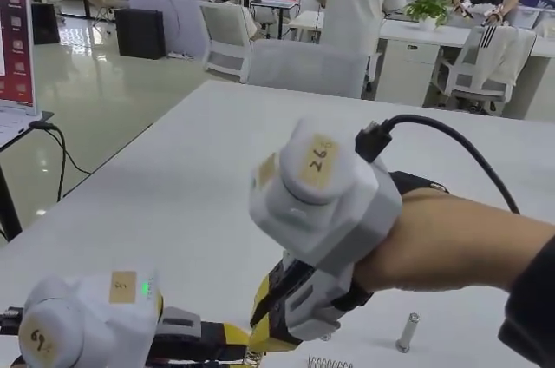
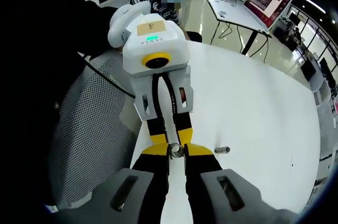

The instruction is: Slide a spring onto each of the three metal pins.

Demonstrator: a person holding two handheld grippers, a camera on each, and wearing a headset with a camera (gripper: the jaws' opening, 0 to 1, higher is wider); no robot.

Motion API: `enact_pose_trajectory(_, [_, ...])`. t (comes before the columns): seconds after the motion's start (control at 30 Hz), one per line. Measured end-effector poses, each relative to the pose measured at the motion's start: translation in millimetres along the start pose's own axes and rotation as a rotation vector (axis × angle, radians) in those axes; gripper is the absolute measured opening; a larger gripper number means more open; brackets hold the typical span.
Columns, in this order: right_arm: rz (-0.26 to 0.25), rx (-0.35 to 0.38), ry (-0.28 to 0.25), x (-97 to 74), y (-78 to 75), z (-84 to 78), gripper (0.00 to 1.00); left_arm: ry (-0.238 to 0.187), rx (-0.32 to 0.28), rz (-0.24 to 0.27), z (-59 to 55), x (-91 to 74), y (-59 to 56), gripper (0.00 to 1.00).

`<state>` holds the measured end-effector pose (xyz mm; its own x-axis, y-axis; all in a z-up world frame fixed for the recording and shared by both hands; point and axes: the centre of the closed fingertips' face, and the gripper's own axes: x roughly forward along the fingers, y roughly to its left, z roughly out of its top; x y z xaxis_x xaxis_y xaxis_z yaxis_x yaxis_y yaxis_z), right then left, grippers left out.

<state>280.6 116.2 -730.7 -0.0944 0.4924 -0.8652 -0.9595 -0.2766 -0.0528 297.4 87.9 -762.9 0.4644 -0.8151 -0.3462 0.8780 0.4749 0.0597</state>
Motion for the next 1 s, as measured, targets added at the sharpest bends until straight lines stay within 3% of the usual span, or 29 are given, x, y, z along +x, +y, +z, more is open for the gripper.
enact_pose_trajectory(0.2, [0.012, -0.009, 0.005, 1.4, 1.5, -1.7, 0.08, -0.004, 0.001, 0.008, 0.0, -0.6, 0.9, 0.02])
enact_pose_trajectory(0.33, [0.006, -0.026, 0.039, 6.5, 0.4, -9.4, 0.13, -0.005, -0.001, 0.006, 0.2, -0.2, 0.7, 0.02])
enact_pose_trajectory(1.0, [0.028, -0.003, 0.044, 13.0, -0.1, -11.7, 0.08, -0.023, -0.008, -0.003, 6.4, 2.4, 0.5, 0.03])
